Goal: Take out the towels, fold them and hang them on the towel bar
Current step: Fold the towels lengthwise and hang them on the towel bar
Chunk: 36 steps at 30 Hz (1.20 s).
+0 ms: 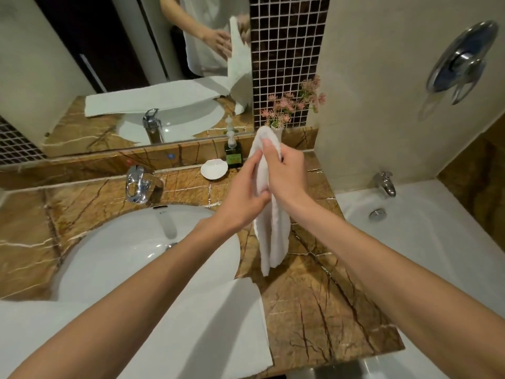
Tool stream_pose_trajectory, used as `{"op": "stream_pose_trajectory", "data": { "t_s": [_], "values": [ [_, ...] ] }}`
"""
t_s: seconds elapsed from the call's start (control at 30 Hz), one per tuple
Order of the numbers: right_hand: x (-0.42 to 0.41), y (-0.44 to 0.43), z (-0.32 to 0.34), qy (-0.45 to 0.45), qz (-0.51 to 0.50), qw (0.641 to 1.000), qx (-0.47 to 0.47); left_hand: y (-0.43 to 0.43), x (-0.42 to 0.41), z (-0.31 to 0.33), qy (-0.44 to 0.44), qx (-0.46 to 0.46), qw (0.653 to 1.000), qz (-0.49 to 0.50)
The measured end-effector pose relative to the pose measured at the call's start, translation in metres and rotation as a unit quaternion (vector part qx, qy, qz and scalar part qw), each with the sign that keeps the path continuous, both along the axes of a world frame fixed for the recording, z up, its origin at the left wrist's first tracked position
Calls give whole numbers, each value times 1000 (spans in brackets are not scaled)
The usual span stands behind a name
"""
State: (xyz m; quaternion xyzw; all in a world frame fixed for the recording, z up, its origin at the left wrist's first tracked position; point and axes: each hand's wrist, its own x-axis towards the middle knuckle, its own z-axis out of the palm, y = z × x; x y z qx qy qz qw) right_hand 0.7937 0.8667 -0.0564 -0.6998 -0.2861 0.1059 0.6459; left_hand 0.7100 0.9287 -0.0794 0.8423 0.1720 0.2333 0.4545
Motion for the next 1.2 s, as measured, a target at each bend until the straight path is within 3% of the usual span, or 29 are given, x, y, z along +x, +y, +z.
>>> {"op": "stream_pose_trajectory", "data": {
  "t_s": [0.13, 0.23, 0.37, 0.63, 0.83, 1.0, 1.07, 1.2],
  "values": [
    [-16, 16, 13, -24, 58, 998, 12, 12, -27, 6, -24, 36, 999, 0],
    [-31, 24, 19, -74, 93, 993, -1, 23, -50, 12, -43, 3, 999, 33],
    [-46, 38, 24, -127, 115, 983, -63, 52, -89, 23, -62, 11, 994, 90],
    [-107, 56, 11, -270, 128, 932, -203, 121, -198, 21, -1, 79, 973, 219],
    [-152, 52, 9, -449, 194, 812, -319, 162, -280, 24, 86, 158, 979, 100],
    [-176, 51, 8, -470, 259, 748, -391, 183, -329, 23, 167, 220, 961, 18],
    [-187, 50, 0, -440, 273, 741, -427, 192, -344, 21, 209, 224, 952, -19],
    [-202, 45, -24, -332, 285, 764, -474, 203, -368, 12, 278, 263, 922, -54]
  ]
}}
